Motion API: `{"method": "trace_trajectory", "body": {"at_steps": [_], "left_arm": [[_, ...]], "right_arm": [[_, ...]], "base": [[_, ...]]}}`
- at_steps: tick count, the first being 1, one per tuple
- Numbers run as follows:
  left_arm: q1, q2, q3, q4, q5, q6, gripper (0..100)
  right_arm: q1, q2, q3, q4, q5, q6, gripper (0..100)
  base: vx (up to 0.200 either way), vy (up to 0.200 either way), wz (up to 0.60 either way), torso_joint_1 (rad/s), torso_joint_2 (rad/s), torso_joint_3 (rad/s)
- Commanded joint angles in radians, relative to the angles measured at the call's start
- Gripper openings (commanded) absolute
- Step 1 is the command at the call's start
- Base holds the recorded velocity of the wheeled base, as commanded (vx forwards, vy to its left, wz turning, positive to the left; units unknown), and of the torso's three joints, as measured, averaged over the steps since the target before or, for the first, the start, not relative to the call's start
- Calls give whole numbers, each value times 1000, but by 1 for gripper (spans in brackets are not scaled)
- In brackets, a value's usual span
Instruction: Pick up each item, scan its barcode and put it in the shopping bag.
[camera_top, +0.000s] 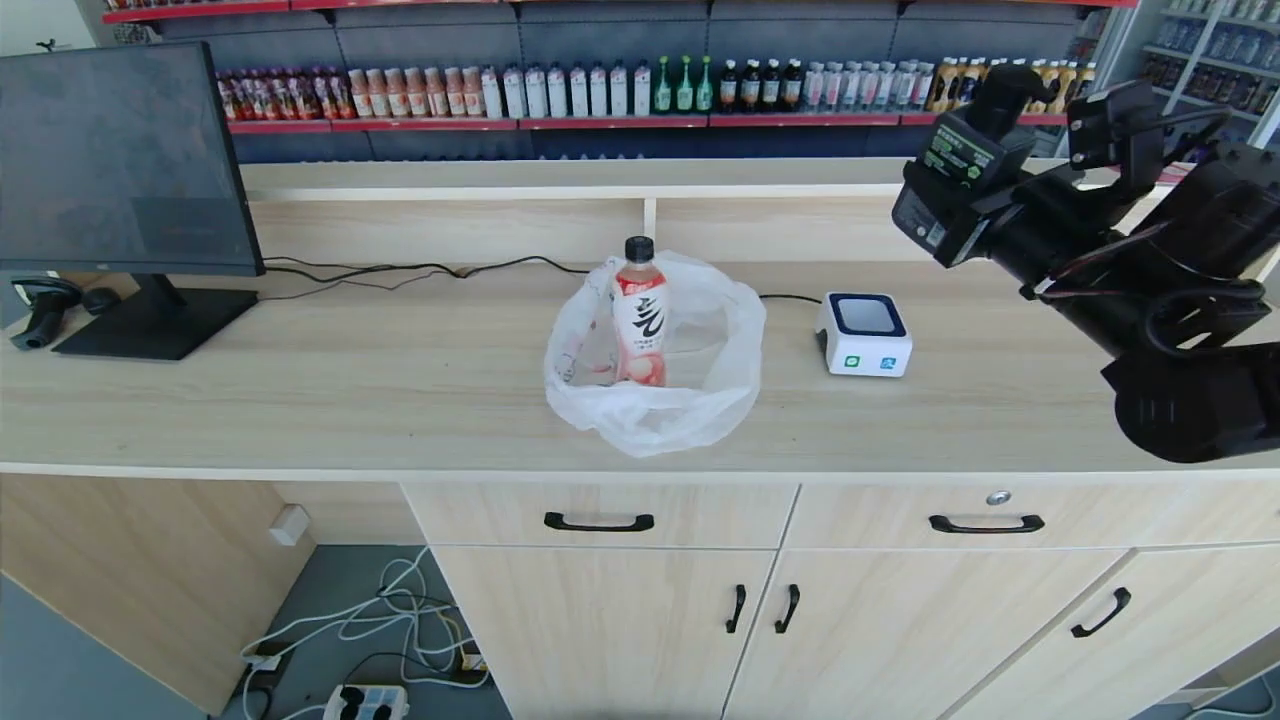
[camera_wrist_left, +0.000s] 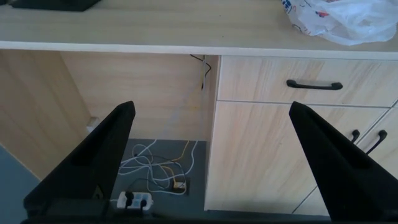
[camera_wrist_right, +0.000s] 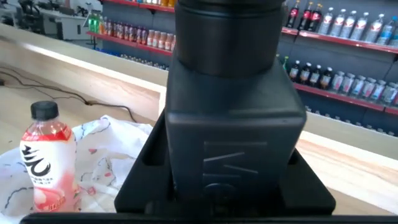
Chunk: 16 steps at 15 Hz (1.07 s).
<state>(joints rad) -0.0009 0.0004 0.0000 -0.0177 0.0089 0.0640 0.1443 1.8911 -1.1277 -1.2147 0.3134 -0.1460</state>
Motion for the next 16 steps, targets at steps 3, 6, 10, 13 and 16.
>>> {"method": "trace_trajectory", "body": {"at_steps": [3,6,10,13,16], "left_arm": [[1,0,0,-1,0,0,100],[1,0,0,-4,0,2,100],[1,0,0,-2,0,-1,100],[-1,0,0,-1,0,3,100],[1,0,0,-2,0,3,100]], "right_arm": [[-98,241,-155,-31,125,-107,0],[-126,428,-465,-6,168,-142,0],[-130,525,-583,29,202,-184,0],[-146,537,-581,30,248,-239,0],[-150,546,-583,30,265,-257,0]], "base": [[0,0,0,0,0,0],[0,0,0,0,0,0],[100,0,0,2,1,0],[133,0,0,3,3,0],[0,0,0,0,0,0]]}}
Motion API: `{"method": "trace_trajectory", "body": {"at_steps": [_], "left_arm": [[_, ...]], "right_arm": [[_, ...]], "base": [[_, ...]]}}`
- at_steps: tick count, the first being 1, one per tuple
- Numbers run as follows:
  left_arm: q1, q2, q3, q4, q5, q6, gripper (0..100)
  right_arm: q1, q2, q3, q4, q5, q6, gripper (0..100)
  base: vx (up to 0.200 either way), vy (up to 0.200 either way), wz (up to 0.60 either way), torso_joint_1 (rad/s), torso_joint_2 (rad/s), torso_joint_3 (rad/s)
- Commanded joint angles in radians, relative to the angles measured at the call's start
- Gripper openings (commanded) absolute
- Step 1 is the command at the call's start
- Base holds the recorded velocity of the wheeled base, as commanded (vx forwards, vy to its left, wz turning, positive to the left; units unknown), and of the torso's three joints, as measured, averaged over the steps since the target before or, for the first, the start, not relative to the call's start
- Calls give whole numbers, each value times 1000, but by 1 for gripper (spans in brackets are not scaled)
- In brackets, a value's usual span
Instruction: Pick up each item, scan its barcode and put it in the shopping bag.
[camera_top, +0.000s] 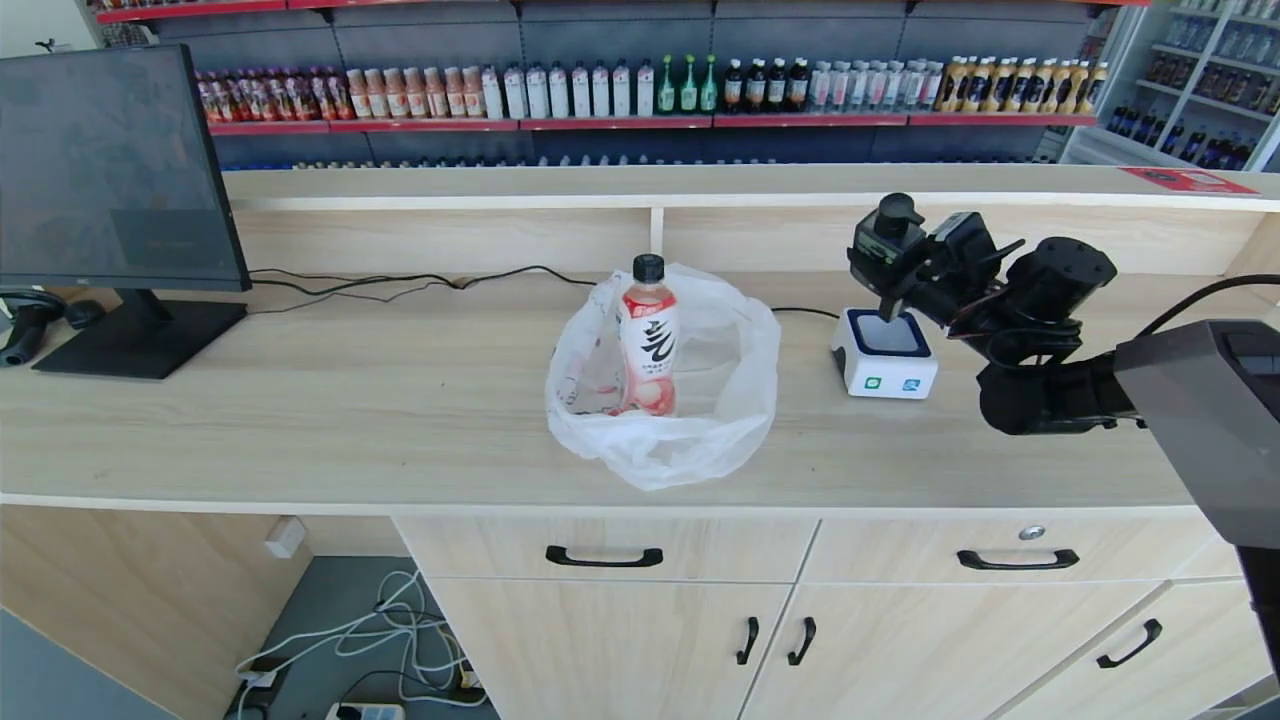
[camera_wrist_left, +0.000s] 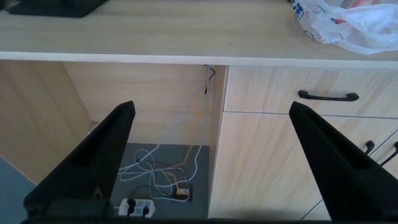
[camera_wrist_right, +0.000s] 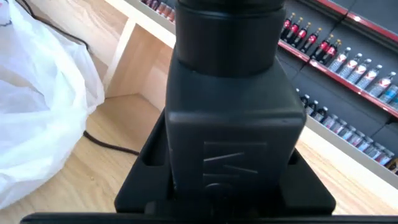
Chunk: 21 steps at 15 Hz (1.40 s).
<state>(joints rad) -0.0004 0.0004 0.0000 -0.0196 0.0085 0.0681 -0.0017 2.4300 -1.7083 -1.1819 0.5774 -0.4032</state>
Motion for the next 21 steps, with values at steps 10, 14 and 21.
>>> {"method": "trace_trajectory", "body": {"at_steps": [10,14,21], "left_arm": [[-1,0,0,0,1,1,100],[0,0,0,0,1,-2,100],[0,0,0,6,1,-10,100]], "right_arm": [[-54,37,-7,-39,30,-148,0],[-54,37,1,-82,55,-171,0],[-26,35,216,-291,55,-143,0]], "base": [[0,0,0,0,0,0],[0,0,0,0,0,0],[0,0,0,0,0,0]]}}
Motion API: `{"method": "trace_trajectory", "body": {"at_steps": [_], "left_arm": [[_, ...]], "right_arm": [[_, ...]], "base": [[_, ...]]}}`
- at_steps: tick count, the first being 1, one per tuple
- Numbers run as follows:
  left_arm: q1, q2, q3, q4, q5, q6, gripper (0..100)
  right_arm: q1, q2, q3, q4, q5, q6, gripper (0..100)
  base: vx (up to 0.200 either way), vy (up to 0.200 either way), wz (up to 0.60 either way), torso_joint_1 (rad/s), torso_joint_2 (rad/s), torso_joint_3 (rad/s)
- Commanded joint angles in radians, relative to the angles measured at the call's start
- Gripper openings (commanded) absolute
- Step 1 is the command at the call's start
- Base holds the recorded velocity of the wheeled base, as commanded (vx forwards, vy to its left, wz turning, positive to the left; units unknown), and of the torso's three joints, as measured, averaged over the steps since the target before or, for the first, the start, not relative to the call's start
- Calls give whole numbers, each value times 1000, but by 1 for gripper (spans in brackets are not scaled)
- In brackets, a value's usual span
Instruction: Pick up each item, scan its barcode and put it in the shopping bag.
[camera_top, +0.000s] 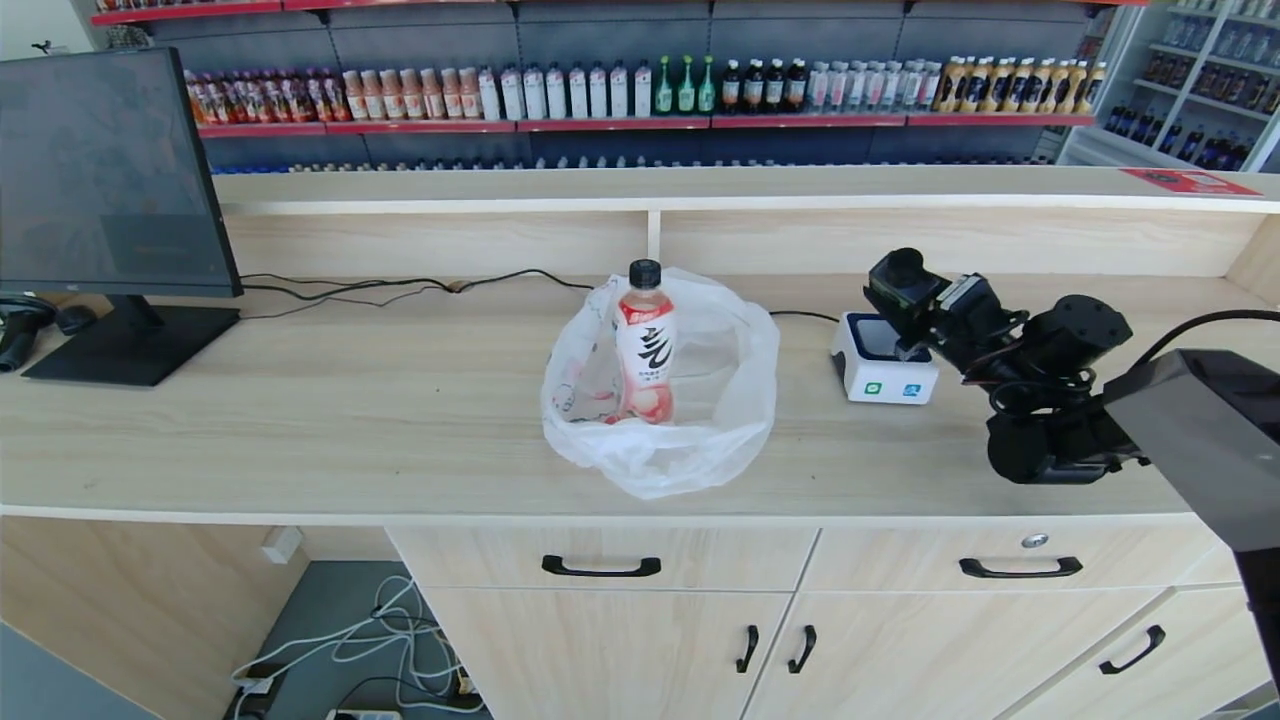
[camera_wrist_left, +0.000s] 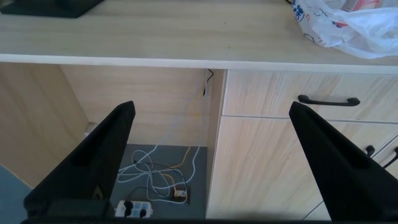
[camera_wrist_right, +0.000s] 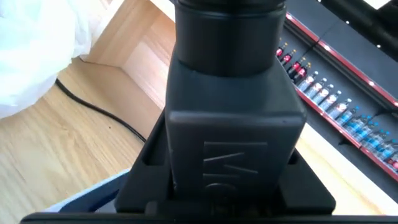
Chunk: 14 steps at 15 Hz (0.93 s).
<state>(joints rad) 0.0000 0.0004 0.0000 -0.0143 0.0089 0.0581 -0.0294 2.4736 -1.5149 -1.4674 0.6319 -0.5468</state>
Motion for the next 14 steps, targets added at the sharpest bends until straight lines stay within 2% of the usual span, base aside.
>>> {"method": "trace_trajectory", "body": {"at_steps": [1,4,7,8,9,11,13,14], "left_arm": [[0,0,0,0,0,0,100],[0,0,0,0,0,0,100],[0,0,0,0,0,0,100],[0,0,0,0,0,0,100],[0,0,0,0,0,0,100],[0,0,0,0,0,0,100],[0,0,0,0,0,0,100],[0,0,0,0,0,0,100]], "right_arm": [[2,-21,28,-5,-1,2,0],[17,-73,32,-10,-26,48,0],[97,-113,39,-70,-153,163,0],[169,-142,76,-103,-271,254,0],[198,-177,111,-103,-339,297,0],[233,-236,196,-103,-354,395,0],[272,-240,202,-103,-371,528,0],[275,-243,191,-103,-371,553,0]], "base": [[0,0,0,0,0,0],[0,0,0,0,0,0],[0,0,0,0,0,0],[0,0,0,0,0,0],[0,0,0,0,0,0],[0,0,0,0,0,0],[0,0,0,0,0,0],[0,0,0,0,0,0]]}}
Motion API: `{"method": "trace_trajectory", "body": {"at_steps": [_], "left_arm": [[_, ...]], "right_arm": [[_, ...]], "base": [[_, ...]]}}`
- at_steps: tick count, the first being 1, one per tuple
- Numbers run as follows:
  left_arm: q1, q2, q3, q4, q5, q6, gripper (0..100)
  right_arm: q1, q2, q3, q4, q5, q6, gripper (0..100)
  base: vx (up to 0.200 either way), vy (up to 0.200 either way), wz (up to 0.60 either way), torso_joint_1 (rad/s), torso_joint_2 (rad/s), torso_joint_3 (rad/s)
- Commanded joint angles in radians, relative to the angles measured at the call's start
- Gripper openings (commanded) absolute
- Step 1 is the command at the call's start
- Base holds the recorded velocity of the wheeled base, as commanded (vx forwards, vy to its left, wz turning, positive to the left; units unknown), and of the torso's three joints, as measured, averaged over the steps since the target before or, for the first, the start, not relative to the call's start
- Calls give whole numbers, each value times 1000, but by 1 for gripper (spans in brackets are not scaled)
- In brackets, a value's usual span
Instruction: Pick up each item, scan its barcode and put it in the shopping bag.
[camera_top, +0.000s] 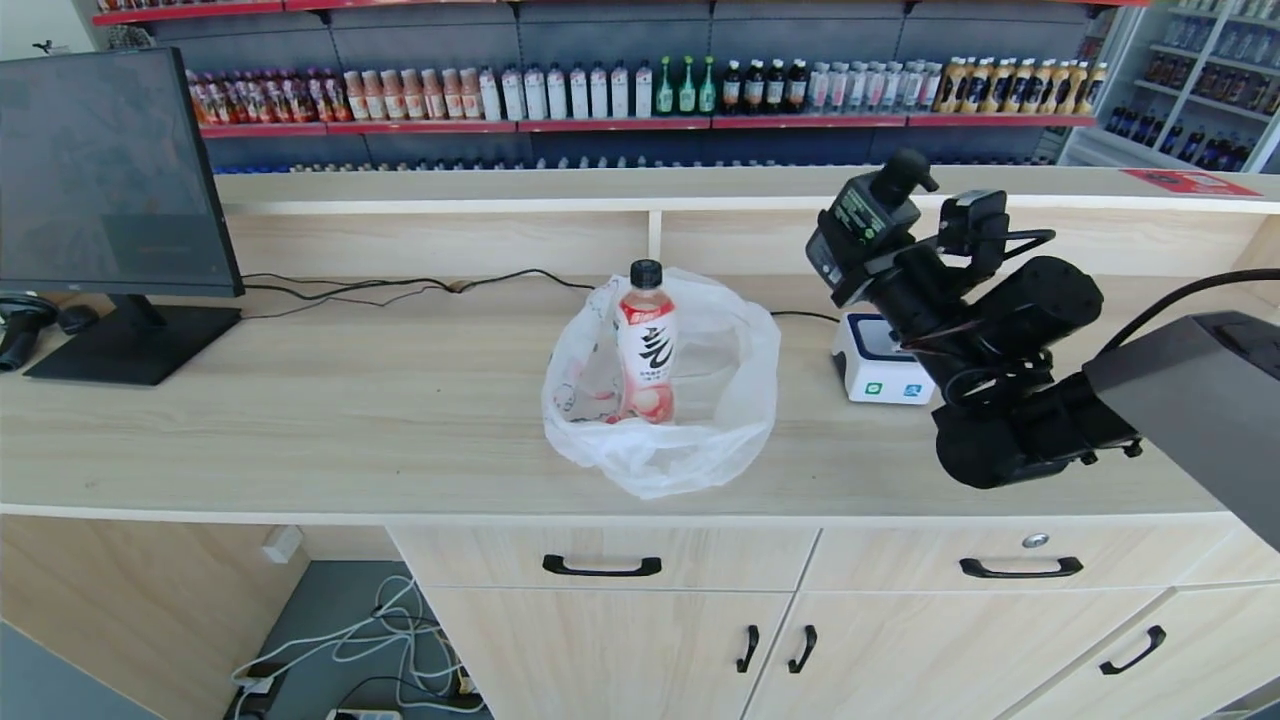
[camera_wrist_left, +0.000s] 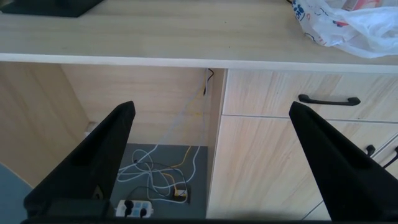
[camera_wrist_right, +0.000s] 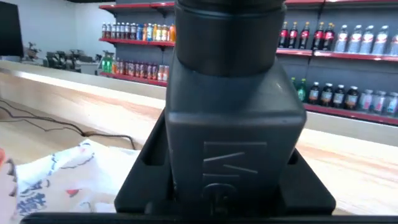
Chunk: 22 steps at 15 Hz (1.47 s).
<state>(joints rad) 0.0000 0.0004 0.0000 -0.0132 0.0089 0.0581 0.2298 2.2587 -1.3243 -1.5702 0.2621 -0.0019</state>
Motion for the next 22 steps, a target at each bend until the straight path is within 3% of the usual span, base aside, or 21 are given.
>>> {"method": "trace_trajectory", "body": {"at_steps": [1,4,11,15,18,22], "left_arm": [[-2,0,0,-1,0,0,100],[0,0,0,-1,0,0,100],[-2,0,0,-1,0,19,100],[-2,0,0,-1,0,19,100],[-2,0,0,-1,0,19,100],[-2,0,0,-1,0,19,100]], "right_arm": [[22,-30,-6,-1,-3,51,0],[65,-30,10,-1,-38,118,0],[146,28,7,21,-11,220,0],[146,79,-44,70,-6,220,0],[143,113,-170,133,37,221,0],[145,139,-191,185,43,220,0]], "base": [[0,0,0,0,0,0],[0,0,0,0,0,0],[0,0,0,0,0,0],[0,0,0,0,0,0],[0,0,0,0,0,0],[0,0,0,0,0,0]]}}
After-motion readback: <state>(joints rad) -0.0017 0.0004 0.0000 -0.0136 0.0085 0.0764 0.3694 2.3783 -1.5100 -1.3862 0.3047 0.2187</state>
